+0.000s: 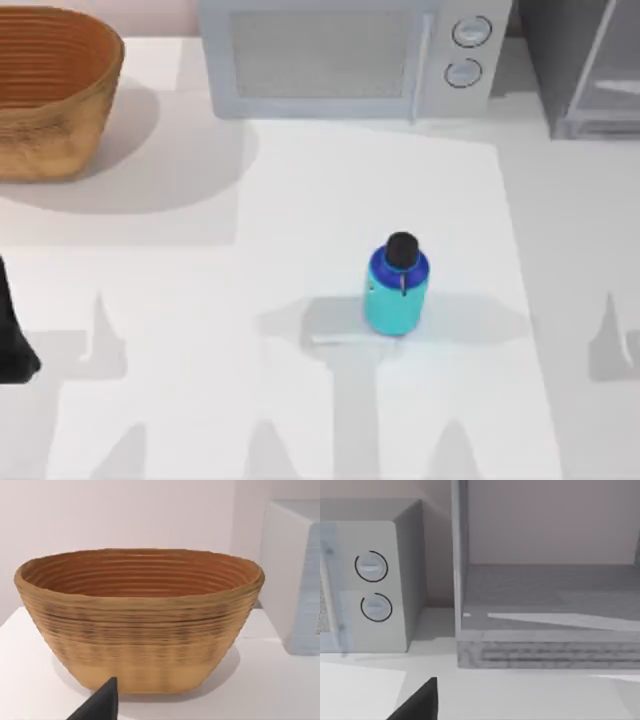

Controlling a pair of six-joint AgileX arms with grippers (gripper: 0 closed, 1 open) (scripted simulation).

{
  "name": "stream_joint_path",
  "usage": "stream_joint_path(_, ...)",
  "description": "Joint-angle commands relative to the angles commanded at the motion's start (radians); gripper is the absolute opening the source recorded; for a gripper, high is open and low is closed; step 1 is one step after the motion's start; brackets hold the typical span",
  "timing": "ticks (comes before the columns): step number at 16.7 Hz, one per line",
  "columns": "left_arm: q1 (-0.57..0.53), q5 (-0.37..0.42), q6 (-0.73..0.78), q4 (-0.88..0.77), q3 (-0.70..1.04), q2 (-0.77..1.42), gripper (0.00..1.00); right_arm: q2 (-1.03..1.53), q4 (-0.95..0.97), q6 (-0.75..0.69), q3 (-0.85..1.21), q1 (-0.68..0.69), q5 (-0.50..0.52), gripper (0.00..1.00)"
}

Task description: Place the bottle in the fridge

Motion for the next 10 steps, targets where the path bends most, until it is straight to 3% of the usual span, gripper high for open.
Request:
stream_joint_path(5, 0.000, 0.000, 0.000, 0.000, 0.000, 0.000, 1.00, 0.049, 0.057, -0.003, 0.013, 0.009, 0.003, 1.00)
stream_joint_path(10, 0.000, 0.000, 0.000, 0.000, 0.000, 0.000, 1.00, 0.311, 0.321, 0.001, 0.071, 0.076, -0.007, 1.00)
